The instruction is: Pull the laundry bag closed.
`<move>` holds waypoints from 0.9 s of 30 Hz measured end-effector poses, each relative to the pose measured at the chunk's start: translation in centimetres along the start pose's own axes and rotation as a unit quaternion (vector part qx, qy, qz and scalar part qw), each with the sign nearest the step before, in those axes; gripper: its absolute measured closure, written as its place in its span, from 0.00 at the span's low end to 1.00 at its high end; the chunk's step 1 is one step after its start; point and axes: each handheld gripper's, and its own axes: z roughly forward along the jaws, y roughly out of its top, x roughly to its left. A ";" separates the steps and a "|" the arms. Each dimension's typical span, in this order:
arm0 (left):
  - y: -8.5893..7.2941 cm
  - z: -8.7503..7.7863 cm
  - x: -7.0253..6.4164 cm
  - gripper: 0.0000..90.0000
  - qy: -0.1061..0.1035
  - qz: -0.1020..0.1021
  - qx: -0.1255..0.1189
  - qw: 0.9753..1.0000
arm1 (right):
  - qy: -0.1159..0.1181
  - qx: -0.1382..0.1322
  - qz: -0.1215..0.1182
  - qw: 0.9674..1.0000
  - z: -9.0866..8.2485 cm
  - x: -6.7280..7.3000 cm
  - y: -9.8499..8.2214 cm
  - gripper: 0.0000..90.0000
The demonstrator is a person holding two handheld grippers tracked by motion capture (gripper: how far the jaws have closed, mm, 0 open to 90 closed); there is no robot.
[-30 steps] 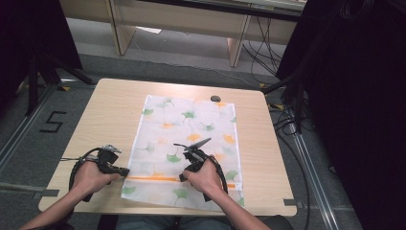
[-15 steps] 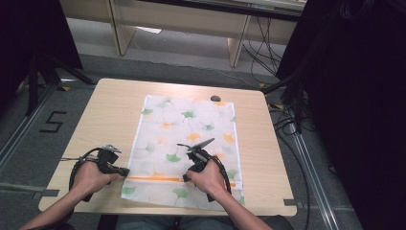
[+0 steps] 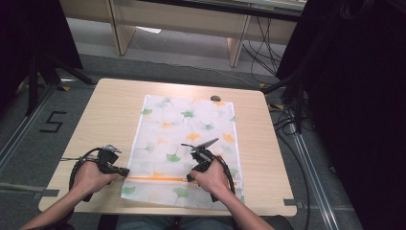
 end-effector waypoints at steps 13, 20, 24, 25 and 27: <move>0.0 0.0 0.0 1.00 0.000 0.000 0.001 1.000 | 0.002 0.002 0.015 1.000 -0.7 -0.9 -0.3 1.00; 0.0 0.0 0.0 1.00 0.000 0.000 0.001 1.000 | 0.003 0.002 0.018 1.000 -0.8 -1.1 -0.4 1.00; 0.0 0.0 0.0 1.00 0.000 0.000 0.001 1.000 | 0.001 0.001 0.017 1.000 -0.8 -1.2 -0.4 1.00; 0.0 0.0 0.0 1.00 0.000 0.001 0.002 1.000 | 0.000 0.003 0.019 1.000 -0.9 -1.2 -0.5 1.00; 0.0 0.0 0.0 1.00 0.000 0.002 0.002 1.000 | -0.003 -0.010 0.024 1.000 -0.8 -1.3 -0.6 1.00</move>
